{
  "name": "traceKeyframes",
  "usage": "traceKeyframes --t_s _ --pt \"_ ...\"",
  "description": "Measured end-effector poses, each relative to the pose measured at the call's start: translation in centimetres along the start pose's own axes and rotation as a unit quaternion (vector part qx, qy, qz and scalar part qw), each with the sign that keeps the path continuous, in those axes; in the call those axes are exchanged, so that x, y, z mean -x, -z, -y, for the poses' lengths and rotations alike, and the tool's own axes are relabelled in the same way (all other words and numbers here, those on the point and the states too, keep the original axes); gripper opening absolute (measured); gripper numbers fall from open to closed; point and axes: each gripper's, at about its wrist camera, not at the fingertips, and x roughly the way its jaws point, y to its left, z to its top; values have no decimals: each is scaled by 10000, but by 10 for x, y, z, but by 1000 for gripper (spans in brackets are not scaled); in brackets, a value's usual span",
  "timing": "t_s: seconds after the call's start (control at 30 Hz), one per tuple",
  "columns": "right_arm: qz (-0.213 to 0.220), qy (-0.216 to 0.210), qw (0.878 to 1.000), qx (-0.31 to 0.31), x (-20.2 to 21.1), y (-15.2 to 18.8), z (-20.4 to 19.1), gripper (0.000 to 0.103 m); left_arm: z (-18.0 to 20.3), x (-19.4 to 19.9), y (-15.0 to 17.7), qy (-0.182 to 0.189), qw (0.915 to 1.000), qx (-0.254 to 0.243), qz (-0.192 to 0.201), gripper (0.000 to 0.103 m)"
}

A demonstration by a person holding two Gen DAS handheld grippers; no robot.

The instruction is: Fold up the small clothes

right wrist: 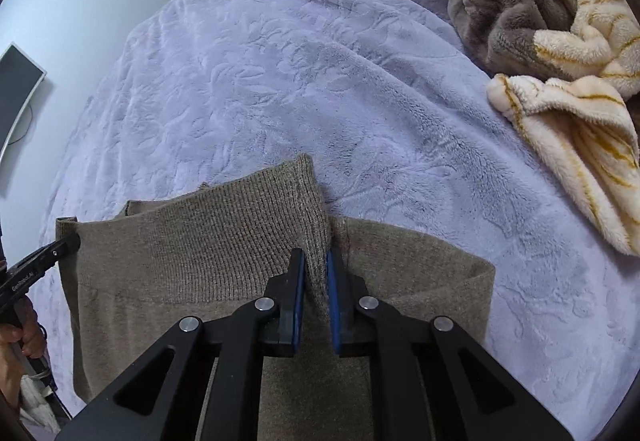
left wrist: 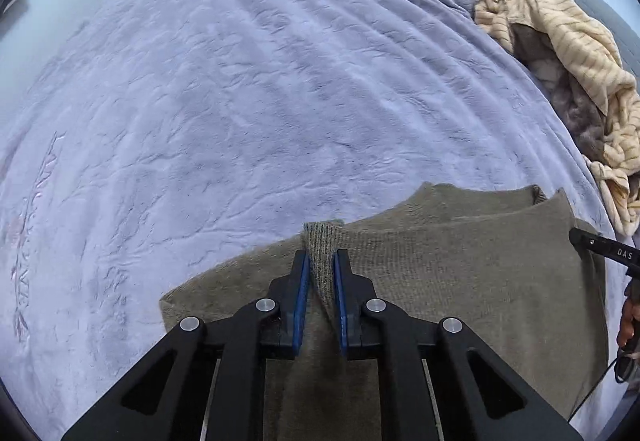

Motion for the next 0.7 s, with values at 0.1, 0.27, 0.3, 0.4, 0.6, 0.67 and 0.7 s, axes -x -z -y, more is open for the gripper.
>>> traceKeyframes --t_s 0.1,0.27,0.3,0.4,0.6,0.67,0.7 --pt "-44 -26 9995 -320 -8 2 9 13 -14 12 7 -284 9991 242 208 67" --pt "-7 60 9986 -523 3 9 20 36 -40 36 30 -290 9990 329 109 67" --pt "24 17 9981 -608 10 13 23 36 -46 43 38 -161 9990 412 52 67" --pt "125 -239 9972 -697 34 30 22 42 -52 61 70 120 9979 624 -147 67" --pt "-5 -949 9882 -1200 76 106 24 47 -66 75 153 533 9834 1537 -810 67" --pt "-82 -1095 9817 -1558 84 139 33 48 -69 75 181 677 9742 1890 -1029 67" --pt "-95 -1134 9782 -1738 88 152 39 48 -70 73 192 757 9694 2049 -1117 67"
